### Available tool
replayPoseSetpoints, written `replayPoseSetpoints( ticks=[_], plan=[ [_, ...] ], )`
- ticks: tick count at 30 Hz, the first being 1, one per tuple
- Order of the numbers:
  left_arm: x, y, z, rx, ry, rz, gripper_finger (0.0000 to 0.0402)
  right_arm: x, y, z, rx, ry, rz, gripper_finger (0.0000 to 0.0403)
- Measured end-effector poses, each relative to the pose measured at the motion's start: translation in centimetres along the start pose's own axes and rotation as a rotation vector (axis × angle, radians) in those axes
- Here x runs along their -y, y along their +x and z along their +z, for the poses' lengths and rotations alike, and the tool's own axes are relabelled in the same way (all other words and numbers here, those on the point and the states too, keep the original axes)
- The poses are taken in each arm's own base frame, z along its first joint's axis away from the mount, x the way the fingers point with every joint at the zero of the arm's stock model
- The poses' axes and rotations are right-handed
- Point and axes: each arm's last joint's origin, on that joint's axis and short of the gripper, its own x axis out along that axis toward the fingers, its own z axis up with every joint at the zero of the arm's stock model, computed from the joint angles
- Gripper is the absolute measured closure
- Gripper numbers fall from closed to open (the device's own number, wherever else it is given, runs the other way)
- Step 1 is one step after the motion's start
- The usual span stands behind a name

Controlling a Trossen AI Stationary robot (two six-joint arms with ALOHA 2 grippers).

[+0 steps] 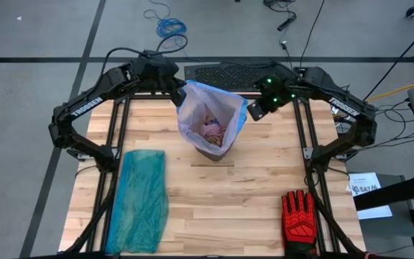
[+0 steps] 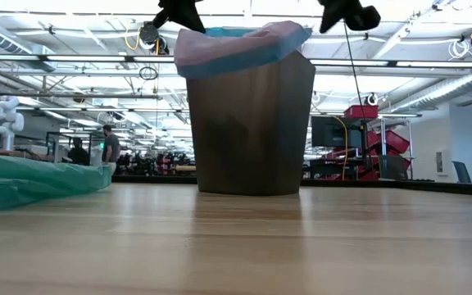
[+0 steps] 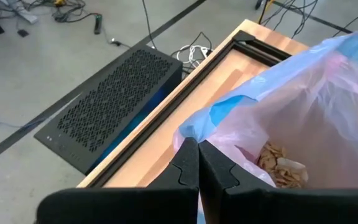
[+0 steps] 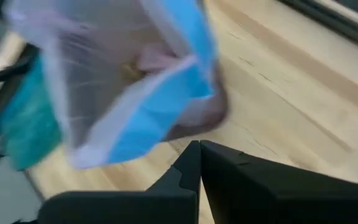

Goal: Place trash/remove bag and relplace
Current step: Close the trash bag

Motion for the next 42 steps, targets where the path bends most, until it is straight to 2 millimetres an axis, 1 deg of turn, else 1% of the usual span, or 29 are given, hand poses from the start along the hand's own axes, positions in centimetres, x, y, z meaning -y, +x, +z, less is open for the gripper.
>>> replayPoseSetpoints(
  ticks=[3, 6, 9, 12, 14, 16, 18, 20, 23, 26, 28, 30, 32, 34, 35, 39, 42],
  plan=[
    [0.0, 0.0, -0.1, -0.008, -0.001, 0.002, 0.0401, -0.4, -0.4, -0.2, -0.030, -0.003, 0.112, 0.0388],
    [0.0, 0.0, -0.1, -0.009, 0.001, 0.001, 0.0401, -0.9, -0.9, -0.5, -0.066, -0.028, 0.213, 0.0353],
    [0.0, 0.0, -0.1, -0.012, 0.006, 0.002, 0.0401, -1.4, -0.9, -0.8, -0.072, -0.094, 0.241, 0.0305],
    [0.0, 0.0, -0.1, -0.015, 0.008, 0.002, 0.0401, -1.2, -0.8, -1.1, -0.071, -0.152, 0.205, 0.0258],
    [0.0, 0.0, -0.2, -0.017, 0.021, 0.002, 0.0401, -0.8, -0.3, -1.1, -0.059, -0.177, 0.153, 0.0233],
    [0.0, 0.0, -0.2, -0.017, 0.033, 0.001, 0.0401, -0.3, 0.6, -1.0, -0.066, -0.187, 0.110, 0.0217],
    [0.0, 0.0, -0.2, -0.017, 0.035, 0.001, 0.0401, 0.2, 1.7, -0.9, -0.078, -0.187, 0.108, 0.0209],
    [0.0, 0.0, -0.2, -0.017, 0.036, 0.001, 0.0401, 0.4, 2.9, -0.8, -0.081, -0.187, 0.142, 0.0208],
    [0.0, 0.0, -0.2, -0.017, 0.051, 0.001, 0.0401, 0.7, 4.6, -0.7, -0.079, -0.176, 0.203, 0.0215],
    [0.0, 0.0, -0.2, -0.017, 0.053, -0.001, 0.0401, 0.6, 5.5, -0.7, -0.055, -0.176, 0.304, 0.0231],
    [0.0, 0.0, -0.2, -0.017, 0.053, 0.000, 0.0401, 0.4, 5.7, -0.7, -0.052, -0.165, 0.361, 0.0248],
    [0.0, 0.0, -0.2, -0.018, 0.053, 0.000, 0.0401, 0.3, 5.9, -0.8, -0.063, -0.149, 0.374, 0.0276],
    [0.0, 0.0, -0.2, -0.018, 0.053, -0.001, 0.0401, -0.1, 5.9, -1.0, -0.068, -0.145, 0.379, 0.0317],
    [0.0, 0.0, -0.2, -0.021, 0.055, 0.000, 0.0401, -0.5, 5.8, -1.2, -0.072, -0.135, 0.393, 0.0370],
    [0.0, 0.0, -0.2, -0.025, 0.056, 0.001, 0.0401, -0.8, 5.7, -1.4, -0.080, -0.126, 0.405, 0.0386],
    [-0.3, 0.0, -0.7, -0.073, 0.061, 0.074, 0.0401, -2.1, 4.6, -2.2, -0.117, -0.065, 0.515, 0.0400],
    [-0.4, -0.1, -1.0, -0.095, 0.063, 0.100, 0.0401, -3.1, 3.6, -2.4, -0.116, 0.019, 0.574, 0.0402]
  ],
)
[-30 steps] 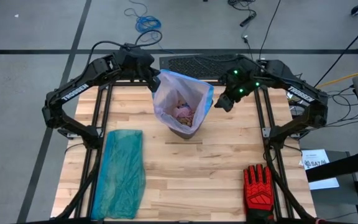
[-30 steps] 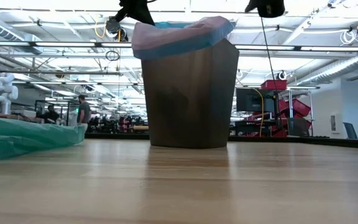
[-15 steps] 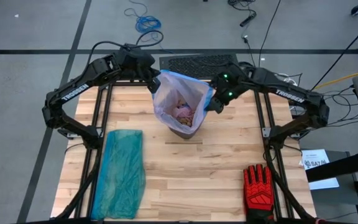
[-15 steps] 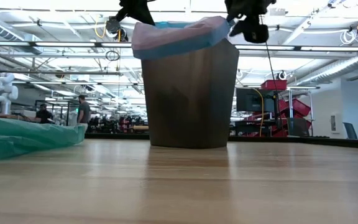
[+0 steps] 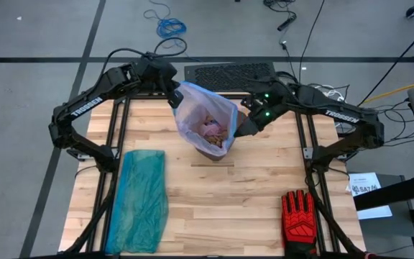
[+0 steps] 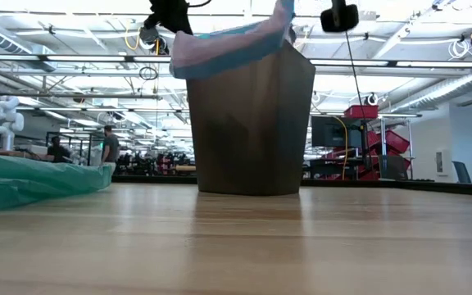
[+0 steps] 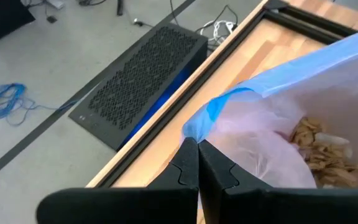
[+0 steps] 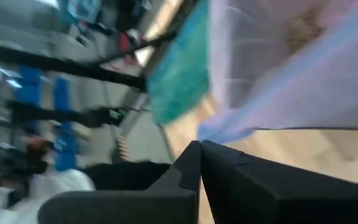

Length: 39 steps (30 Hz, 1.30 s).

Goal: Place trash/remove bag and relplace
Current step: Close the trash bag

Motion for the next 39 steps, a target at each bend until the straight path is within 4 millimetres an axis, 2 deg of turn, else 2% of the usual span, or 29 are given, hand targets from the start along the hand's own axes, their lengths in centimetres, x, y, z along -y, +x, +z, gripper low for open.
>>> replayPoseSetpoints(
  ticks=[3, 8, 11, 13, 17, 21, 26, 29, 31, 34, 39],
  plan=[
    [0.0, 0.0, -0.1, -0.007, 0.006, 0.001, 0.0401, -1.6, -0.7, 0.4, 0.084, 0.056, 0.058, 0.0403],
    [0.0, 0.0, -0.1, -0.007, 0.008, 0.001, 0.0401, -4.4, -2.5, 1.6, 0.271, 0.051, 0.110, 0.0403],
    [0.0, 0.0, -0.1, -0.009, 0.031, -0.014, 0.0401, -5.3, -3.4, 1.9, 0.325, 0.100, 0.091, 0.0403],
    [0.1, 0.0, -0.1, -0.015, 0.050, -0.028, 0.0401, -5.4, -3.6, 1.9, 0.303, 0.123, 0.068, 0.0403],
    [0.2, 0.0, -0.2, -0.025, 0.069, -0.068, 0.0401, -6.0, -3.6, 0.2, 0.127, 0.142, 0.067, 0.0390],
    [0.2, 0.0, -0.5, -0.055, 0.113, -0.082, 0.0401, -7.1, -3.4, -1.7, 0.032, 0.116, 0.038, 0.0339],
    [0.2, -0.1, -0.8, -0.080, 0.135, -0.106, 0.0401, -7.1, -2.2, -4.8, -0.001, 0.088, -0.197, 0.0253],
    [0.3, -0.5, -0.7, -0.062, 0.133, -0.129, 0.0401, -6.9, -1.1, -6.2, 0.060, 0.043, -0.331, 0.0217],
    [0.2, -0.9, -0.7, -0.044, 0.131, -0.134, 0.0401, -7.3, -0.3, -6.9, 0.142, -0.011, -0.360, 0.0212],
    [0.0, -1.2, -0.5, -0.017, 0.115, -0.127, 0.0401, -7.6, 0.8, -7.8, 0.237, -0.070, -0.362, 0.0224],
    [-0.6, -1.5, -0.5, -0.011, 0.086, -0.112, 0.0401, -6.3, 2.8, -9.2, 0.312, -0.107, -0.356, 0.0258]
  ],
)
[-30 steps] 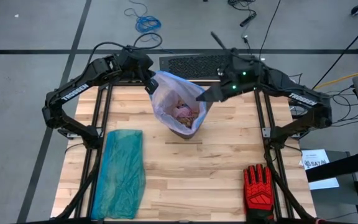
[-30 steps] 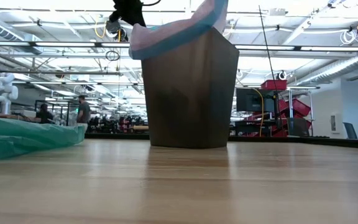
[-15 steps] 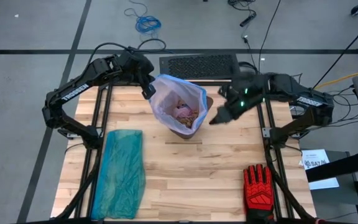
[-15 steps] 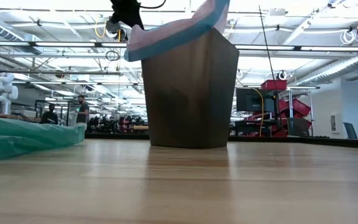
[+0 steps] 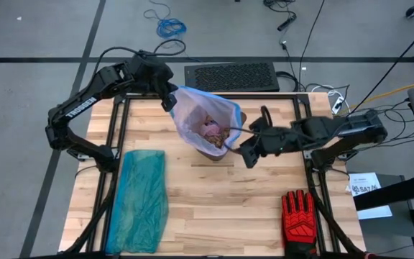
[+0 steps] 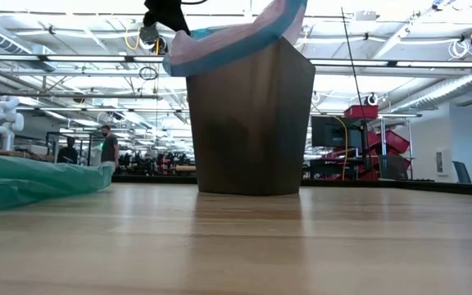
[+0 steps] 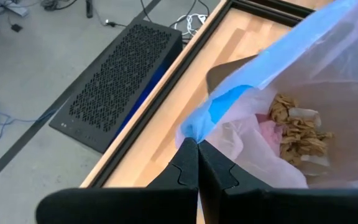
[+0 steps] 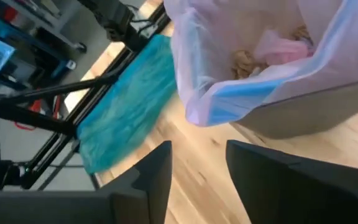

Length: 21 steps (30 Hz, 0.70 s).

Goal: Place trash/remove bag and relplace
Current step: Close the trash bag

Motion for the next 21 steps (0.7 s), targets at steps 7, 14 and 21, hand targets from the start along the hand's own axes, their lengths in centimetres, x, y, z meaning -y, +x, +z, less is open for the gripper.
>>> replayPoseSetpoints(
  ticks=[7, 14, 21],
  plan=[
    [0.0, -0.7, -0.2, 0.001, -0.002, 0.000, 0.0401, 1.6, 2.1, -3.0, 0.163, 0.029, 0.070, 0.0285],
    [0.1, -0.7, -0.2, 0.003, -0.006, -0.035, 0.0401, 4.0, 4.6, -6.0, 0.238, 0.018, 0.092, 0.0300],
    [0.2, -0.8, -0.3, 0.000, -0.032, -0.098, 0.0401, 5.2, 5.8, -6.2, 0.279, 0.037, 0.102, 0.0273]
  ],
)
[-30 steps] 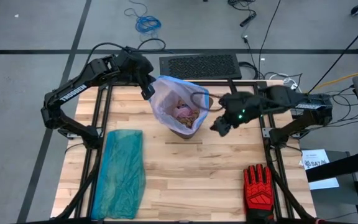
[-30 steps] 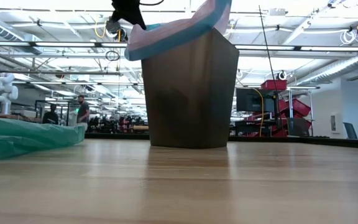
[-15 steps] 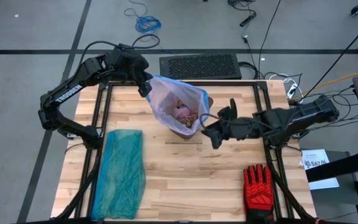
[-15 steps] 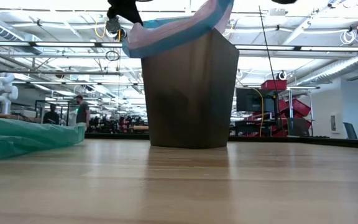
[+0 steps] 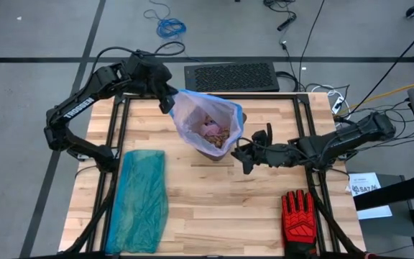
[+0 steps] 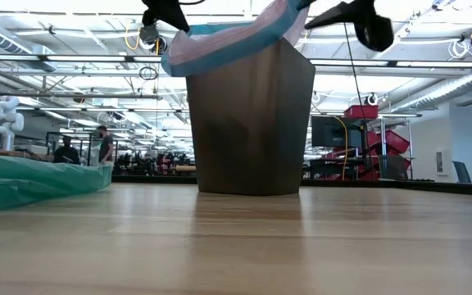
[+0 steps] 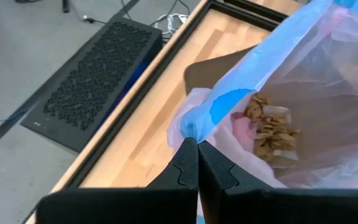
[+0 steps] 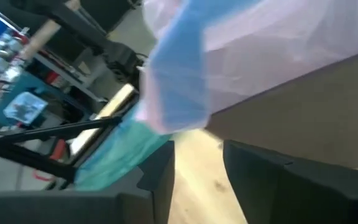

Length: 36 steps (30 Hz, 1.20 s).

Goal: Place trash/remove bag and relplace
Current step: Close the trash bag

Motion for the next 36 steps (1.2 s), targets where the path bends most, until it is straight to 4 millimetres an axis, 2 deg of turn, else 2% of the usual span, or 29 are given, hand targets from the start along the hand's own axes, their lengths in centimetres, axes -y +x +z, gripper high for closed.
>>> replayPoseSetpoints(
  ticks=[7, 10, 18, 25, 29, 33, 36],
  plan=[
    [0.1, 0.0, 0.0, -0.004, 0.000, -0.028, 0.0401, 1.4, 0.9, 1.2, 0.008, -0.073, -0.080, 0.0225],
    [0.1, 0.0, -0.1, -0.006, 0.000, -0.028, 0.0401, 1.5, 1.2, 1.9, -0.012, -0.078, -0.027, 0.0215],
    [0.1, 0.0, -0.1, -0.007, 0.000, -0.029, 0.0401, 2.1, 2.1, 3.8, -0.063, -0.112, 0.110, 0.0230],
    [0.1, 0.0, -0.1, -0.010, 0.000, -0.029, 0.0402, 2.4, 2.6, 5.1, -0.042, -0.167, 0.182, 0.0246],
    [0.1, 0.0, -0.1, -0.011, 0.000, -0.028, 0.0401, 2.5, 3.0, 5.7, -0.063, -0.160, 0.268, 0.0285],
    [0.1, 0.0, -0.1, -0.011, 0.000, -0.028, 0.0401, 1.5, 2.8, 6.4, -0.023, -0.136, 0.412, 0.0380],
    [0.1, 0.0, -0.1, -0.012, 0.000, -0.028, 0.0401, 0.6, 2.2, 7.0, 0.000, -0.053, 0.470, 0.0396]
  ],
)
